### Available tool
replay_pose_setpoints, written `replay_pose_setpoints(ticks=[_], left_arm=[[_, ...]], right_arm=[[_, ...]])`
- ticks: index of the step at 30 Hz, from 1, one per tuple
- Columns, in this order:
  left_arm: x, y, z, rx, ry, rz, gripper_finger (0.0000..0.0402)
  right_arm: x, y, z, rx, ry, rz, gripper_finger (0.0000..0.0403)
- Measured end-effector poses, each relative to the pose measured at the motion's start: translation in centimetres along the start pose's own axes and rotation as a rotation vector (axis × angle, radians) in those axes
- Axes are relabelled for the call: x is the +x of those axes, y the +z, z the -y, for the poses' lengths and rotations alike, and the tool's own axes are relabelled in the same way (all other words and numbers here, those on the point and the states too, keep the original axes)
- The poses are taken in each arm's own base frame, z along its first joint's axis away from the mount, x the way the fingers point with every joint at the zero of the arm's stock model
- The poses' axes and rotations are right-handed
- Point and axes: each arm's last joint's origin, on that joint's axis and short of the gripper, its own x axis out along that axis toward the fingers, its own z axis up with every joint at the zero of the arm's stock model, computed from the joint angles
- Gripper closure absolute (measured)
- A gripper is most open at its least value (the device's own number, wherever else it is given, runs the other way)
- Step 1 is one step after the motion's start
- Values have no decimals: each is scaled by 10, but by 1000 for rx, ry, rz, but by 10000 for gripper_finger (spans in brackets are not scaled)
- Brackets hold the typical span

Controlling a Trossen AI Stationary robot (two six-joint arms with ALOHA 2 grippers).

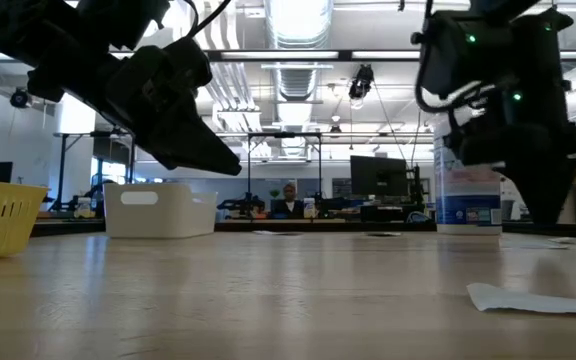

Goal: Pick & Place First Aid Supplies
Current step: Put the green bandage into the yellow bin

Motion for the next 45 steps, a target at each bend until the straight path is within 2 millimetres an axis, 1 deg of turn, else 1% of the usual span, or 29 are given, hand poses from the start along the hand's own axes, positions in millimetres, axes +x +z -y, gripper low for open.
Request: replay_pose_setpoints(ticks=[5, 11, 17, 24, 28, 31, 38, 45], left_arm=[[0, 3, 0, 35, -5, 26, 291], [0, 8, 2, 74, -18, 79, 291], [2, 5, 2, 58, -35, 60, 291], [13, -2, 1, 22, -52, 56, 291], [21, -3, -2, -12, -55, 50, 291], [29, 1, -1, -23, -53, 53, 291], [52, 2, 1, -26, -64, 23, 291], [76, 1, -2, -52, -83, -17, 291]], right_arm=[[11, -6, 7, 49, -42, -17, 376], [17, -8, 12, 88, -60, -18, 376], [25, -7, 9, 100, -44, -12, 376], [35, -6, 5, 98, -88, -22, 376], [35, -5, 3, 87, -85, -21, 376], [33, -4, 1, 78, -78, -6, 376], [29, 1, -10, 53, 3, 53, 376], [27, 7, -23, 23, 115, 107, 376]])
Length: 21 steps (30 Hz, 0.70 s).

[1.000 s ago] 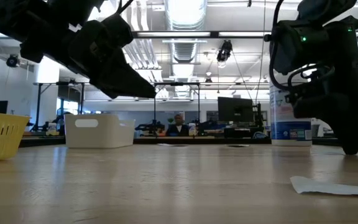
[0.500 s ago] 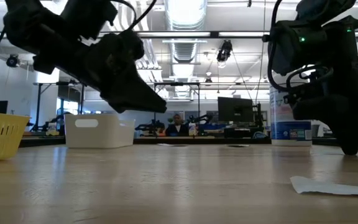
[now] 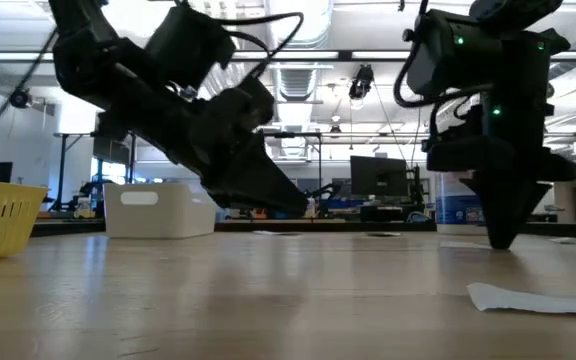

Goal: Pick & Place First Aid Supplies
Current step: Put the green bandage into the yellow bin

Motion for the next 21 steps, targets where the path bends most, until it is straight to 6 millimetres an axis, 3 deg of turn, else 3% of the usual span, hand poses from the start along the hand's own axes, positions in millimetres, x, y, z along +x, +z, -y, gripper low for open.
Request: replay_pose_setpoints(ticks=[8, 21], left_arm=[[13, -1, -7, -25, -15, -28, 291], [14, 2, -13, -32, -1, -21, 291]], right_arm=[[0, 4, -10, -19, 96, 47, 376], [2, 9, -22, -41, 201, 120, 376]])
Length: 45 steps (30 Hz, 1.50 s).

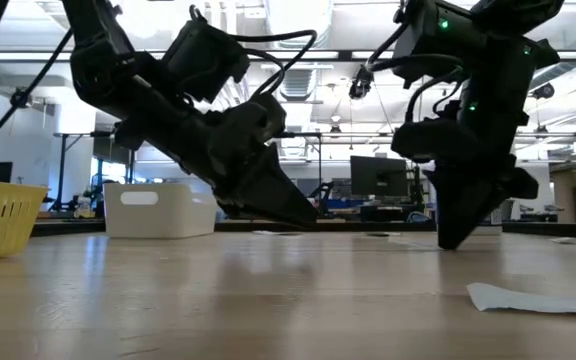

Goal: Pick & Place First Aid Supplies
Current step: Put the green bandage into the yellow bin

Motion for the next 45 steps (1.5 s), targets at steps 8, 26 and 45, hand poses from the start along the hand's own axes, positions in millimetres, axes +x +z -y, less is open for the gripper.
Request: replay_pose_setpoints(ticks=[8, 26, 45], left_arm=[[0, 4, -11, -188, 32, 12, 291], [0, 7, -19, -264, 48, 21, 263], [31, 19, -20, -474, 103, -52, 206]], right_arm=[[13, 1, -3, -29, -5, 24, 376], [20, 9, -13, -72, 80, 106, 376], [21, 13, -13, -89, 90, 144, 376]])
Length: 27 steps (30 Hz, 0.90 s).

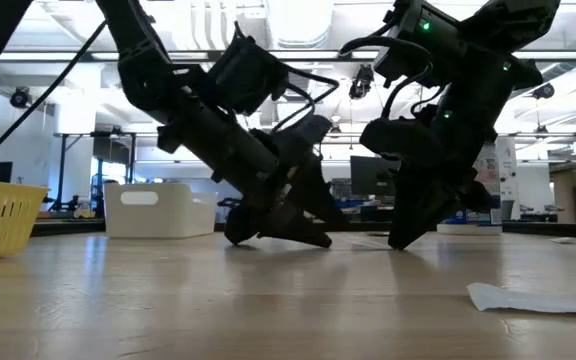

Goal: Pick & Place First Aid Supplies
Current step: Put the green bandage into the yellow bin

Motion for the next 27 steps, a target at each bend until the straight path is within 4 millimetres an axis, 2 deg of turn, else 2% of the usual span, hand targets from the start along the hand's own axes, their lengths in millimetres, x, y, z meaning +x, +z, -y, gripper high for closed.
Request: replay_pose_setpoints(ticks=[19, 23, 27], left_arm=[[13, 7, -2, -6, -40, -12, 208], [13, 7, -1, 10, -42, -11, 228], [13, 8, -1, 19, -43, -10, 269]], right_arm=[[0, 0, 1, -3, -2, 1, 376], [0, 0, 1, -3, -3, 2, 376], [0, 0, 1, -3, -3, 2, 376]])
